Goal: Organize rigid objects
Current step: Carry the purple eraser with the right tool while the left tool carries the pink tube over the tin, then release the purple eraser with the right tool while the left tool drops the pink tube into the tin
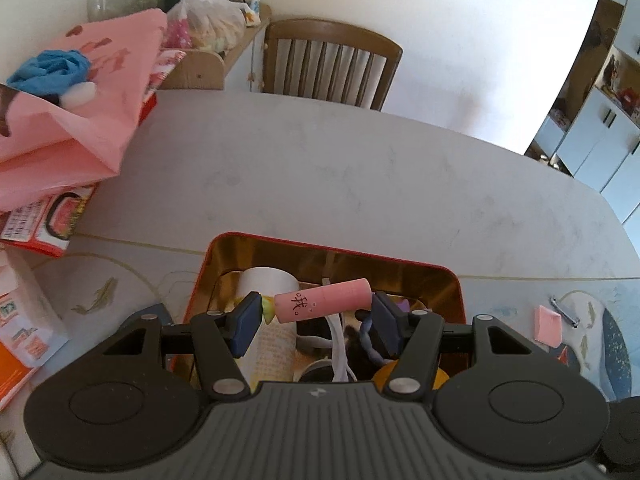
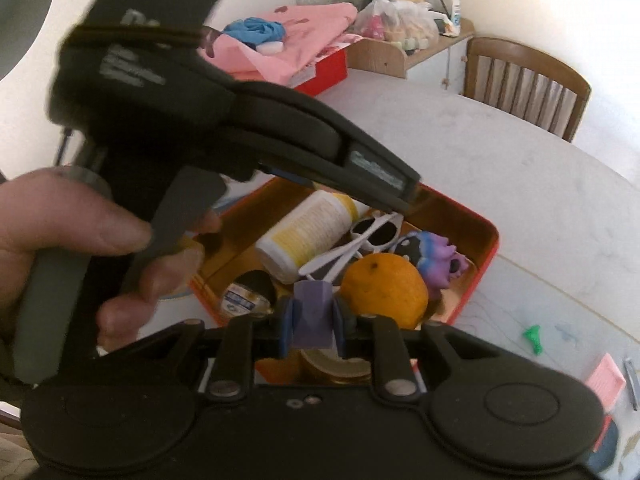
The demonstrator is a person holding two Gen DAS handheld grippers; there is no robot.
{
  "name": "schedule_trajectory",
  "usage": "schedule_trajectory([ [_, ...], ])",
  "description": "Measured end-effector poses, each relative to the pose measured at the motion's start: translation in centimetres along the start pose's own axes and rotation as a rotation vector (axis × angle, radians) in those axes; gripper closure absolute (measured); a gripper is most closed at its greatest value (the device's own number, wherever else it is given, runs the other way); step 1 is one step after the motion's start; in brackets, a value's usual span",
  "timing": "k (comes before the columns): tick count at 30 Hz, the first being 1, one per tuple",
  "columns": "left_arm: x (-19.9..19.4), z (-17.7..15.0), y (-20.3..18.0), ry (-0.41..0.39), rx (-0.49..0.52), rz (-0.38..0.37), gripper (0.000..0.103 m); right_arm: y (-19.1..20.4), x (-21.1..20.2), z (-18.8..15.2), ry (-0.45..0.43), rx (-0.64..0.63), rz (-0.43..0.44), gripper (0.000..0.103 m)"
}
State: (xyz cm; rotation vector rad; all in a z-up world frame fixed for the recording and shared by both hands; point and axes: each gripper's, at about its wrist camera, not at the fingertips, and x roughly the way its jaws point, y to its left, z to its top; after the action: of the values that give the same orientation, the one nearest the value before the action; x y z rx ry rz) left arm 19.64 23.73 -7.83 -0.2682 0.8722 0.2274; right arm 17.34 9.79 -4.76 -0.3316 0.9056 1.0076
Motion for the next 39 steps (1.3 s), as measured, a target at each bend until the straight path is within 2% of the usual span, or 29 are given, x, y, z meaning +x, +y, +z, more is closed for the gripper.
schedule_trajectory([
  [8,2.0,0.7,-1.2,0.006,0.082,0.007,0.043,0.3,1.0,-0.1,0.035,-0.015,-0.003,0.083],
  [12,2.6,0.6,-2.6,-0.002,0.156,0.021,0.043,0.4,1.7,-0.1,0.055,-0.001,-0.012,0.083],
  [15,2.9,0.4,-3.2,-0.004,0.192,0.024,0.043,0.2,2.1,-0.5,0.080,0.019,-0.003,0.080],
  [19,3.5,0.5,-3.3,0.008,0.196,0.046,0.043,0.2,2.2,-0.9,0.102,0.049,0.011,0.077],
  [24,3.9,0.4,-2.3,0.033,0.155,0.054,0.043,-0.4,1.5,-1.0,0.087,0.088,0.019,0.071],
  [31,2.7,0.0,-2.2,0.020,0.156,0.067,0.033,-1.1,-0.2,-1.4,0.058,0.124,0.016,0.064],
  [35,1.8,-0.4,-2.0,0.017,0.139,0.065,0.031,-1.5,-1.4,-1.5,0.031,0.136,0.016,0.061],
  [37,1.3,-0.7,-1.9,0.014,0.133,0.062,0.029,-1.5,-1.9,-1.6,0.018,0.140,0.015,0.059],
  [38,0.9,-0.8,-1.9,0.010,0.132,0.064,0.029,-1.5,-2.1,-1.6,0.013,0.141,0.014,0.053],
  [39,0.6,-0.9,-1.9,0.003,0.132,0.065,0.027,-1.5,-2.3,-1.7,0.008,0.142,0.011,0.041],
])
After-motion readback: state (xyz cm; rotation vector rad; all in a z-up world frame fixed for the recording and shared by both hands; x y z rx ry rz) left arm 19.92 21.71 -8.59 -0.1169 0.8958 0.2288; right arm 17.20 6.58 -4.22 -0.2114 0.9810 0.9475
